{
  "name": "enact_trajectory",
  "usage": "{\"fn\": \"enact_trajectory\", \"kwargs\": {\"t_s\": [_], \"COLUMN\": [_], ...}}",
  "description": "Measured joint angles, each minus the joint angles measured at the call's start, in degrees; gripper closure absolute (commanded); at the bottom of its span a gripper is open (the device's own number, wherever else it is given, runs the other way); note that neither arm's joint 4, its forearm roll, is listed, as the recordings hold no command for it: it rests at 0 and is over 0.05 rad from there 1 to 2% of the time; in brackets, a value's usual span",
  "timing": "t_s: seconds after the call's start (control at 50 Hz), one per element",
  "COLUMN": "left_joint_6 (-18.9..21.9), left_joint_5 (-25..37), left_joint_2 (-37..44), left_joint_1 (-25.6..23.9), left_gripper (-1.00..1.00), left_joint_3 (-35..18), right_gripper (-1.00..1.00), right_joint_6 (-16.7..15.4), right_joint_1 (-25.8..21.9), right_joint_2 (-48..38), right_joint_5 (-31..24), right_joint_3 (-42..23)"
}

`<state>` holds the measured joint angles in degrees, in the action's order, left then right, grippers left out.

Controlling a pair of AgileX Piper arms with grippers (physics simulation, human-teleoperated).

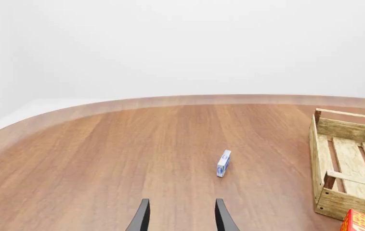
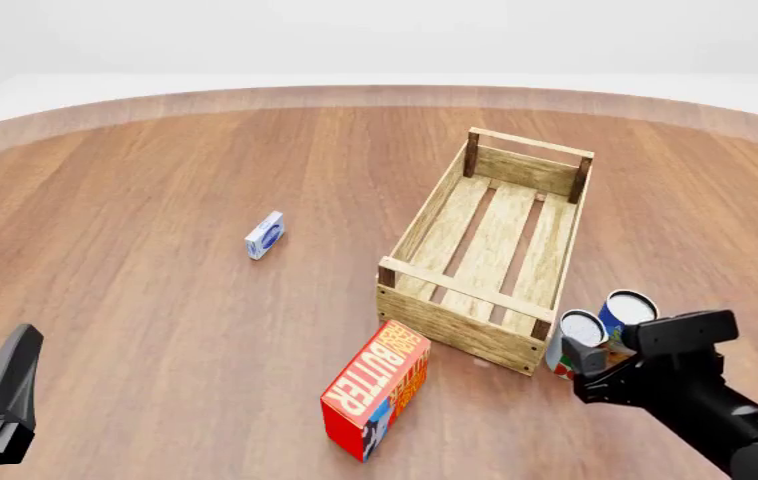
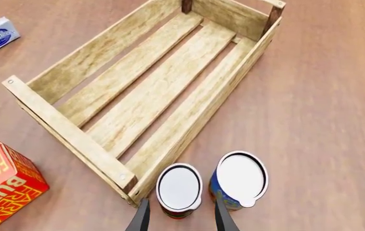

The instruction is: Pick up the tomato sauce, and put it in the wooden tray.

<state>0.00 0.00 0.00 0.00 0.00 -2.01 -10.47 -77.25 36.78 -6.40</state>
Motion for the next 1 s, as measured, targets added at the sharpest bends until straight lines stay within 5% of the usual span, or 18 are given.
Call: {"fn": "enact_trajectory", "kwargs": {"t_s": [1.0], "left_joint_6": [0.0], "left_joint_5": [0.0], "left_joint_2": [0.0], "left_joint_1": [0.0], "left_gripper": [-1.00], "left_joint_3": [0.0], "right_gripper": [-1.00], "right_joint_6": [0.0], "right_joint_1": [0.0], "right_joint_2": [-7.0], "right_joint_5": [5.2], "right_joint_3": [-0.4]}}
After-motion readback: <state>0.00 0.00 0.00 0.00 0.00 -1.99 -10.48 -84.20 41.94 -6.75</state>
